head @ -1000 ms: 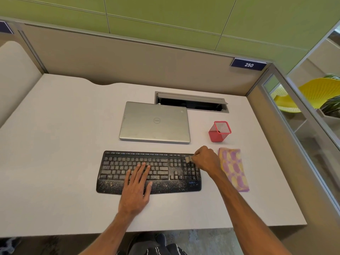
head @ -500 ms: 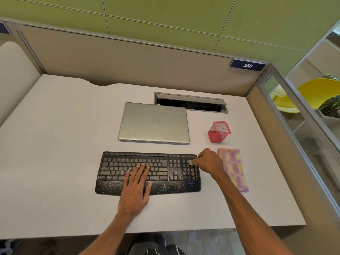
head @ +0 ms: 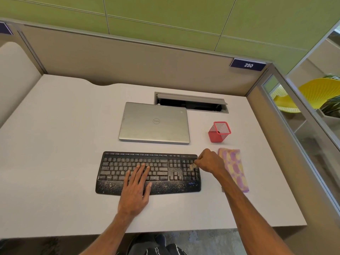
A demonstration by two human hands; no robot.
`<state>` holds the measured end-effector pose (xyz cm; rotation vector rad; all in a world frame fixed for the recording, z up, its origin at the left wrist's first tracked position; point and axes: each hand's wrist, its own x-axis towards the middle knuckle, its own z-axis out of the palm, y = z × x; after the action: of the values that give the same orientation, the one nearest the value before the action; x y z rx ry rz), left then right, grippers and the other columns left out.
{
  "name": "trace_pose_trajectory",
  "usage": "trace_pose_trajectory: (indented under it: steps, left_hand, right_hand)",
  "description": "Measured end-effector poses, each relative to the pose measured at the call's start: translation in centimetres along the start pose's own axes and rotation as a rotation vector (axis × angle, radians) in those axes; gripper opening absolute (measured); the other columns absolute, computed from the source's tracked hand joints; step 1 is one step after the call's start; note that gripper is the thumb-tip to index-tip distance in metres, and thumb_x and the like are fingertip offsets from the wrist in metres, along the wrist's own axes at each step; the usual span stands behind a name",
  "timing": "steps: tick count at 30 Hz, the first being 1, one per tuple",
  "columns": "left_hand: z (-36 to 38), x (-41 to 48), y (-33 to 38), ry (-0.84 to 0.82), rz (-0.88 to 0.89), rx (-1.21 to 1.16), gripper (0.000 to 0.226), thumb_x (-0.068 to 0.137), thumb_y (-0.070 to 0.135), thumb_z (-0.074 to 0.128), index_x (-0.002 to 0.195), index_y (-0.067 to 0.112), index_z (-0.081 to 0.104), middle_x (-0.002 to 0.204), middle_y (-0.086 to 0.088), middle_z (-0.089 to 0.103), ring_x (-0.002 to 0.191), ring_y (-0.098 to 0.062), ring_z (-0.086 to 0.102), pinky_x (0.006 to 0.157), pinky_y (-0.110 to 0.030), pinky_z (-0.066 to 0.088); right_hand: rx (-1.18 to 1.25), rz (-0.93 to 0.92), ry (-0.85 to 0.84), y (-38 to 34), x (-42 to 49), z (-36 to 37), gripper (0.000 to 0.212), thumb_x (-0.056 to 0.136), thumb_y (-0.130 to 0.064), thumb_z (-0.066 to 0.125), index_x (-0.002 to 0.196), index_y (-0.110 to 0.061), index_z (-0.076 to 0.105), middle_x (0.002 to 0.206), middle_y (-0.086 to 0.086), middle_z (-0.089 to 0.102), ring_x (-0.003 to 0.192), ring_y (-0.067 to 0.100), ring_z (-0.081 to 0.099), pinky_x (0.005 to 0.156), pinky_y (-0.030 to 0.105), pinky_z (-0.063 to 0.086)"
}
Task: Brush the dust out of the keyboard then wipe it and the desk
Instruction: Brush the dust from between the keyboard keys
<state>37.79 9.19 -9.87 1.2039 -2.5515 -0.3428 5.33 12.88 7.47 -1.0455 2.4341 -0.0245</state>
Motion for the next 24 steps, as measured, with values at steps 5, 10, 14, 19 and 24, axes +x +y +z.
trace_pose_trajectory:
  steps: [5,10,14,19,24]
  left_hand:
    - [-0.1,0.0,0.1,0.001,-0.001,0.002,0.069,0.115,0.051,0.033,0.176,0.023,0.02,0.183,-0.001,0.017,0.171,-0.02,0.01,0.137,-0.059,0.013]
    - [-0.2,0.0,0.1,0.011,0.002,-0.013,0.069,0.114,0.047,0.04,0.176,0.022,0.022,0.183,-0.001,0.018,0.17,-0.019,0.011,0.137,-0.058,0.012]
    - [-0.2,0.0,0.0,0.01,0.004,-0.016,0.069,0.114,0.048,0.038,0.176,0.022,0.022,0.183,-0.001,0.018,0.17,-0.019,0.01,0.137,-0.059,0.013]
    - [-0.2,0.0,0.1,0.017,0.003,-0.013,0.069,0.114,0.048,0.037,0.175,0.022,0.023,0.183,-0.001,0.018,0.171,-0.02,0.01,0.137,-0.058,0.012]
    - [-0.1,0.0,0.1,0.009,0.0,-0.003,0.069,0.114,0.048,0.037,0.176,0.022,0.022,0.183,-0.001,0.017,0.171,-0.019,0.009,0.137,-0.059,0.013]
  right_hand:
    - [0.019,-0.011,0.087,0.0,-0.3,0.0,0.019,0.089,-0.033,0.066,0.098,-0.019,0.076,0.091,0.0,0.074,0.078,0.019,0.066,0.06,0.027,0.045]
    - [0.0,-0.017,0.009,0.4,-0.4,-0.3,0.02,0.085,-0.036,0.071,0.086,-0.019,0.081,0.077,-0.004,0.075,0.07,0.014,0.069,0.059,0.026,0.051]
    - [0.023,0.027,0.138,0.9,-0.5,-0.8,0.022,0.086,-0.038,0.071,0.086,-0.017,0.078,0.08,-0.001,0.075,0.072,0.018,0.069,0.068,0.032,0.058]
    - [-0.02,0.015,0.062,1.2,-0.7,-0.1,0.024,0.091,-0.037,0.071,0.093,-0.014,0.076,0.085,0.0,0.075,0.076,0.019,0.07,0.067,0.032,0.055]
    - [0.0,0.025,0.115,1.4,-0.5,-0.5,0.023,0.088,-0.036,0.07,0.091,-0.014,0.076,0.085,0.0,0.075,0.073,0.018,0.068,0.064,0.031,0.054]
